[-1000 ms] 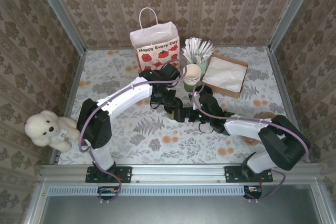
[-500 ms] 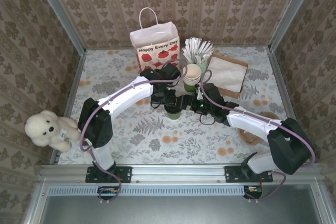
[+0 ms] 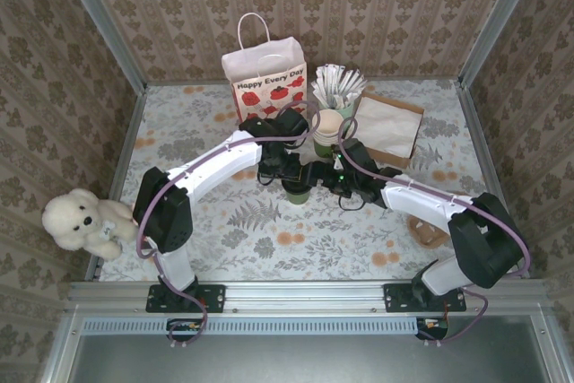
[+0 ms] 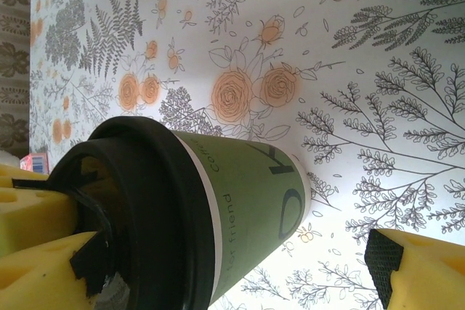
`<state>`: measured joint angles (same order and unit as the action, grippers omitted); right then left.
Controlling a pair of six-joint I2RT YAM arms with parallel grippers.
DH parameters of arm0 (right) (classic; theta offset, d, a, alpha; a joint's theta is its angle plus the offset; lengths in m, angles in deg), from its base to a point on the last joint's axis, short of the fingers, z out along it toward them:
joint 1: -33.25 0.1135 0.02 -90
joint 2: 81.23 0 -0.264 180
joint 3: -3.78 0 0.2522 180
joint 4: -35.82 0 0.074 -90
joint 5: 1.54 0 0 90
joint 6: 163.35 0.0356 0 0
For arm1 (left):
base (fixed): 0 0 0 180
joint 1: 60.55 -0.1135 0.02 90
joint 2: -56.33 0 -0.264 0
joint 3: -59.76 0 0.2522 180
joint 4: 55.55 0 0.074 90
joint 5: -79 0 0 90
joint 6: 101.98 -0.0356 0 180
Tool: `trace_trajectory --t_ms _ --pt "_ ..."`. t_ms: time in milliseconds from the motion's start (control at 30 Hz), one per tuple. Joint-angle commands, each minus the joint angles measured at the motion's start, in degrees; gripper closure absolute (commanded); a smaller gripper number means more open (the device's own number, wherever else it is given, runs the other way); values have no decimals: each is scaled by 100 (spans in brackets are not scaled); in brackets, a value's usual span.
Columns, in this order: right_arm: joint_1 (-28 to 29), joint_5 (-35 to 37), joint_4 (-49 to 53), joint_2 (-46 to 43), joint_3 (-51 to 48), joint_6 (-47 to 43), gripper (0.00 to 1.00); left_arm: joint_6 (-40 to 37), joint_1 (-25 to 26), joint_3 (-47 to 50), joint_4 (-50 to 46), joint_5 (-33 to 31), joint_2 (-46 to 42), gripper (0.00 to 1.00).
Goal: Pack the takeout coffee
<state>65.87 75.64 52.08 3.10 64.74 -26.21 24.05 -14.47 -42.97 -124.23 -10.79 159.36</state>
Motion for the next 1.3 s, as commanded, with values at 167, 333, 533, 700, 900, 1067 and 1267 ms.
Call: trace_trajectory --t_ms 167,333,533,700,900,1067,1267 --pt "-1 7 408 110 117 63 6 75 -34 311 261 421 -228 85" --pt "-1 7 413 110 123 68 6 80 -93 463 467 545 -403 84" --pt "-1 -2 433 133 158 67 6 87 -152 566 573 607 -532 84" --pt "1 -19 443 151 177 77 6 103 -198 719 792 674 -712 84" --pt "-1 -54 494 223 270 57 6 149 -290 1074 1223 700 -1058 81" --pt "-1 -105 520 259 359 49 6 246 -394 1527 1636 585 -1394 80" --pt "7 -181 587 221 488 -18 5 597 -620 2168 1881 -34 -1984 53"
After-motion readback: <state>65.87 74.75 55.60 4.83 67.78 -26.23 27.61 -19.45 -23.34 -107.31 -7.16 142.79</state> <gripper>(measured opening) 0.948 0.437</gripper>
